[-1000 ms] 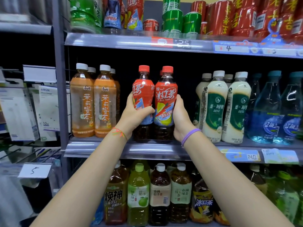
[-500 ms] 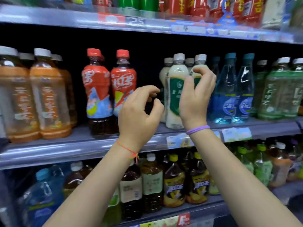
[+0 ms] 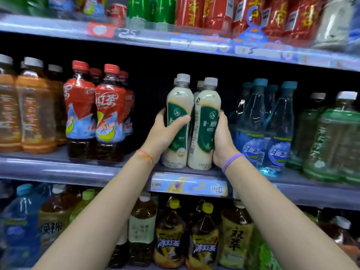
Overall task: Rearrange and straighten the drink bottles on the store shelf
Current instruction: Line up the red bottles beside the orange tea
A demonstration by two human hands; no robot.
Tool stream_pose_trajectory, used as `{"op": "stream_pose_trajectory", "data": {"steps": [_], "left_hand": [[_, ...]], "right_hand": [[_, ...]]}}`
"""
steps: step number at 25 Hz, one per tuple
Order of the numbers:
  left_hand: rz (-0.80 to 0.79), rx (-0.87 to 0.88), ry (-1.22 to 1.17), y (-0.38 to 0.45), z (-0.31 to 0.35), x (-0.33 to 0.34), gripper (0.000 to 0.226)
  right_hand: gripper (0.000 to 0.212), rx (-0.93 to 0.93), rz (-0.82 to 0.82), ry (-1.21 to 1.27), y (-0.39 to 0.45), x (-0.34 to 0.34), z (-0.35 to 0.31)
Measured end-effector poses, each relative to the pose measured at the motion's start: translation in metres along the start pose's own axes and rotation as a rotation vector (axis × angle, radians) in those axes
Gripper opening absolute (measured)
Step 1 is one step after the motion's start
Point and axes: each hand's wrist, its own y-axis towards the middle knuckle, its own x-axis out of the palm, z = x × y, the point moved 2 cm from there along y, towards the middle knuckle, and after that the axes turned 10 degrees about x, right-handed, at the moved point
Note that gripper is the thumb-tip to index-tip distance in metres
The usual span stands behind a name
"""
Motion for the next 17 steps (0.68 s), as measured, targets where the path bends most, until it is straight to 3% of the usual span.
{"op": "stream_pose_trajectory", "data": {"steps": [6, 9, 12, 17], "left_hand": [[-0.098, 0.105, 0.032, 0.005, 0.005, -0.013, 0.070], [-0.087, 0.121, 0.020, 0.005, 0.005, -0.028, 0.074], [-0.101, 0.142, -0.005, 0.003, 0.007, -0.034, 0.063], [-0.072, 0.120, -0.024, -0.005, 0.010, -0.031, 0.066]], "right_hand": [[0.056, 0.023, -0.091, -0.036, -0.007, 0.024, 0.001], [0.054, 0.033, -0.119, -0.022, -0.014, 0.035, 0.004], [0.063, 0.011, -0.158, -0.018, -0.029, 0.040, 0.002], [0.057, -0.004, -0.116, -0.019, -0.030, 0.040, 0.007]]}}
